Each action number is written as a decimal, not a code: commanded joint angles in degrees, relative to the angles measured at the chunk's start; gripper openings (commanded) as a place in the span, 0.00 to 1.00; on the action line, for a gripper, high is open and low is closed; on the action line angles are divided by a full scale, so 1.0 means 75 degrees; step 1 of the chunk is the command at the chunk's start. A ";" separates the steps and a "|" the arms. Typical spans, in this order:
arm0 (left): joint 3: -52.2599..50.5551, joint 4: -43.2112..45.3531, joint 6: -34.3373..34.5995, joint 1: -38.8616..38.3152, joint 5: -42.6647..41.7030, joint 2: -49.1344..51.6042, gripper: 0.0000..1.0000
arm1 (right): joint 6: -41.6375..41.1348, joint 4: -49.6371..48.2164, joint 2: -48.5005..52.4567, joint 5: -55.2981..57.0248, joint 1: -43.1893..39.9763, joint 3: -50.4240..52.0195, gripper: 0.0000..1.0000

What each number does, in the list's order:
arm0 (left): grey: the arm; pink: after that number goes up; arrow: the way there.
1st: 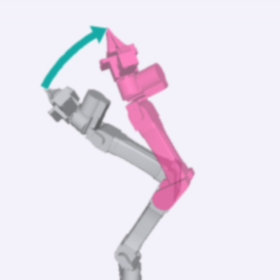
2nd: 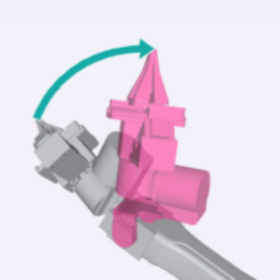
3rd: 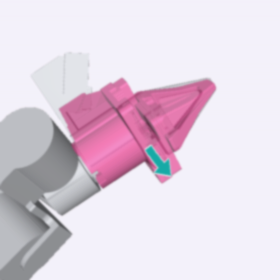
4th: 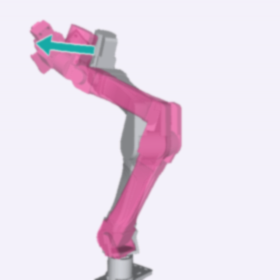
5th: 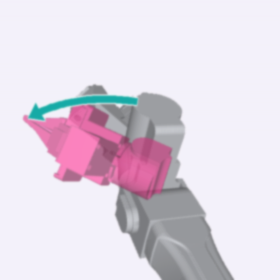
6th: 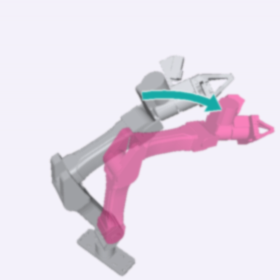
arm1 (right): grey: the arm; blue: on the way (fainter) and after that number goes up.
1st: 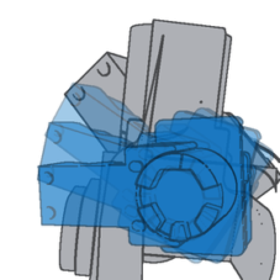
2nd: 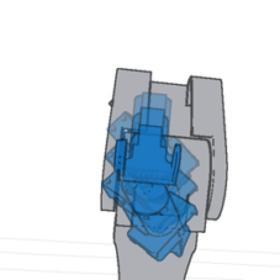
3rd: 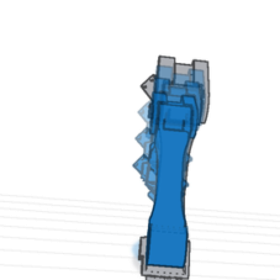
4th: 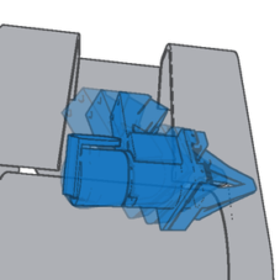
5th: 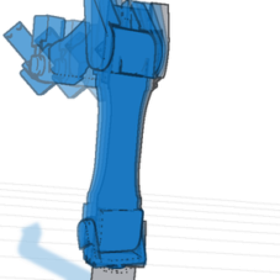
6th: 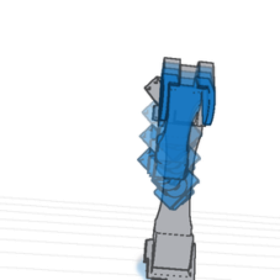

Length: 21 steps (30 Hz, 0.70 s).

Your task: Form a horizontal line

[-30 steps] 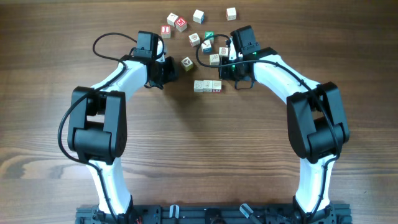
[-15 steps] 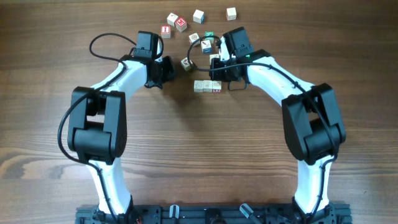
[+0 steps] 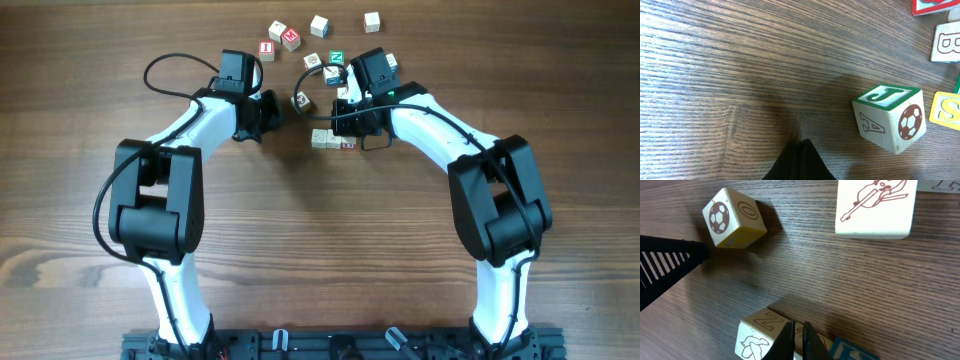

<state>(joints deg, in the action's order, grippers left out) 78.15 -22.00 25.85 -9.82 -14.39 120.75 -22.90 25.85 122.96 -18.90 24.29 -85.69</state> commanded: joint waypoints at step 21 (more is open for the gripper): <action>-0.0067 -0.0041 -0.0667 -0.0286 -0.1008 0.0061 0.04 | 0.0082 -0.0219 -0.0265 -0.0055 0.0023 -0.0047 0.07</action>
<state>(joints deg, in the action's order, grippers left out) 78.15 -22.04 25.54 -10.20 -15.40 120.75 -22.85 24.16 122.96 -18.90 24.29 -85.69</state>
